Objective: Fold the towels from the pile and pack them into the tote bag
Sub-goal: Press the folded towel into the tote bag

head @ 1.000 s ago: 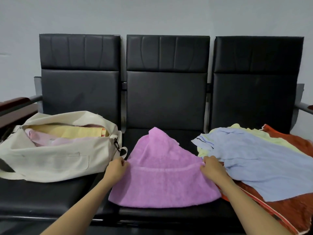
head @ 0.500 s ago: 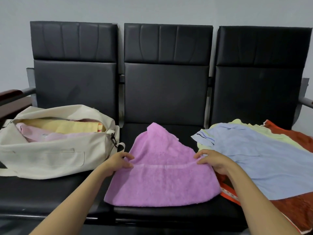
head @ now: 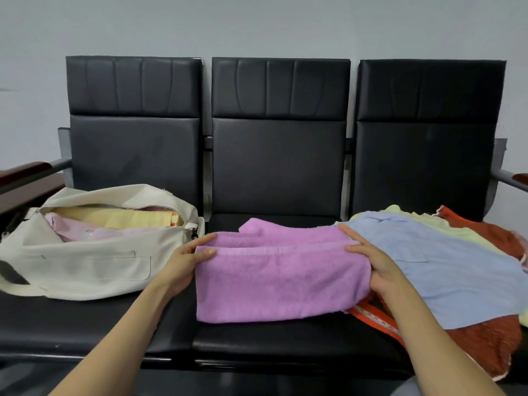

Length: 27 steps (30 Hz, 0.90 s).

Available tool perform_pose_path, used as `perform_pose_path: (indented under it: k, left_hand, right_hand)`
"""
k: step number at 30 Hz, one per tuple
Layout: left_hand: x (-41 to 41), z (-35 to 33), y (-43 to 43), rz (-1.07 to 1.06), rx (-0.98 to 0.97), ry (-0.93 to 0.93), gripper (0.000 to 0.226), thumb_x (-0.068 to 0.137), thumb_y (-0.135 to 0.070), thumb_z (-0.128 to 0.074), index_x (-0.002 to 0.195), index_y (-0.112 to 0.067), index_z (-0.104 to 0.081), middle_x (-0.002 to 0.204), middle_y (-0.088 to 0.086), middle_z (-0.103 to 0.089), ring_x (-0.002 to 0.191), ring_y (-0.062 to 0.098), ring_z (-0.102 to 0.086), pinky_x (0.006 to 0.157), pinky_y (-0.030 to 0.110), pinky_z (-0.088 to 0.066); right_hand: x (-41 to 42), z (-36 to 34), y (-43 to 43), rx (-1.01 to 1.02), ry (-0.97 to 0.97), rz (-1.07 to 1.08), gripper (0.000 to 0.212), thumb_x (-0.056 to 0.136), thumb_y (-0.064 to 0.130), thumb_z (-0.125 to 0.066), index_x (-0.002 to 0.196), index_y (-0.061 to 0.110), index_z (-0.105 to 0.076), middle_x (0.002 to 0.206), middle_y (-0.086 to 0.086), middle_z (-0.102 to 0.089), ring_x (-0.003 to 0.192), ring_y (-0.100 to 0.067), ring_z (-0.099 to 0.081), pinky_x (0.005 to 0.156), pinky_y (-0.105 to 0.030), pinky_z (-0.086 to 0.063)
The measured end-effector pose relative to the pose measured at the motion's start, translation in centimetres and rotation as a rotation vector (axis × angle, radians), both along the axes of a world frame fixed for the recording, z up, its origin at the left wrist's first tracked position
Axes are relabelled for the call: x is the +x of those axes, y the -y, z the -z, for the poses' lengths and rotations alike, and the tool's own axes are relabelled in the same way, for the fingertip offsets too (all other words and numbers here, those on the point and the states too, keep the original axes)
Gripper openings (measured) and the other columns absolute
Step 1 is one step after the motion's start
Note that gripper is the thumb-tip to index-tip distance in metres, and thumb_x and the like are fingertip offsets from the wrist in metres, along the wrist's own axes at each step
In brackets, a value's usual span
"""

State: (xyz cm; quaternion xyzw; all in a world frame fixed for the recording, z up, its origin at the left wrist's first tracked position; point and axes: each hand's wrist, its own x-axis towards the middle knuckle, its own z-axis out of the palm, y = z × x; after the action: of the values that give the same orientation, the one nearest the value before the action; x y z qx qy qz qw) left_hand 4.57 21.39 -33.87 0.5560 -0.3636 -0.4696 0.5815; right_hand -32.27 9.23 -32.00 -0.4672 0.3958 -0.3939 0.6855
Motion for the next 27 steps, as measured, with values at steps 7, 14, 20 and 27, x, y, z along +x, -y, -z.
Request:
perform_pose_path:
  k: [7,14,20,27]
  left_hand:
    - [0.4,2.2,-1.8,-0.010,0.149,0.124,0.035,0.085,0.013,-0.057,0.111,-0.009,-0.066,0.130,0.021,-0.054,0.101,0.022,-0.056,0.094,0.030,-0.045]
    - [0.1,1.2,-2.7,-0.003,0.104,0.067,0.031,0.083,0.012,-0.060,0.105,-0.009,-0.068,0.125,0.021,-0.059,0.103,0.023,-0.057,0.094,0.032,-0.046]
    - [0.2,-4.9,-2.9,-0.116,-0.109,0.266,0.031,0.084,-0.001,-0.066,0.106,-0.022,-0.070,0.126,0.006,-0.059,0.118,0.022,-0.053,0.102,0.037,-0.045]
    - [-1.1,-17.8,-3.8,-0.259,-0.436,0.363,0.037,0.085,0.001,-0.065,0.118,-0.014,-0.066,0.098,-0.009,-0.064,0.089,0.013,-0.059,0.082,0.026,-0.053]
  right_hand:
    - [-0.8,1.5,-2.1,0.238,-0.362,-0.294,0.035,0.082,-0.006,-0.059,0.108,0.012,-0.074,0.124,-0.010,-0.061,0.114,-0.026,-0.055,0.094,-0.034,-0.047]
    - [0.3,0.8,-2.5,0.017,-0.117,-0.104,0.045,0.084,-0.001,-0.055,0.115,0.026,-0.071,0.129,-0.001,-0.056,0.119,-0.025,-0.052,0.092,-0.034,-0.046]
    - [0.5,-2.9,-2.5,-0.199,-0.098,0.016,0.045,0.091,0.000,-0.051,0.126,0.027,-0.062,0.137,-0.007,-0.048,0.119,-0.026,-0.051,0.103,-0.044,-0.043]
    - [0.7,-14.7,-4.5,-0.609,-0.100,0.212,0.042,0.094,0.006,-0.055,0.127,0.031,-0.060,0.117,0.013,-0.057,0.107,-0.016,-0.057,0.091,-0.037,-0.052]
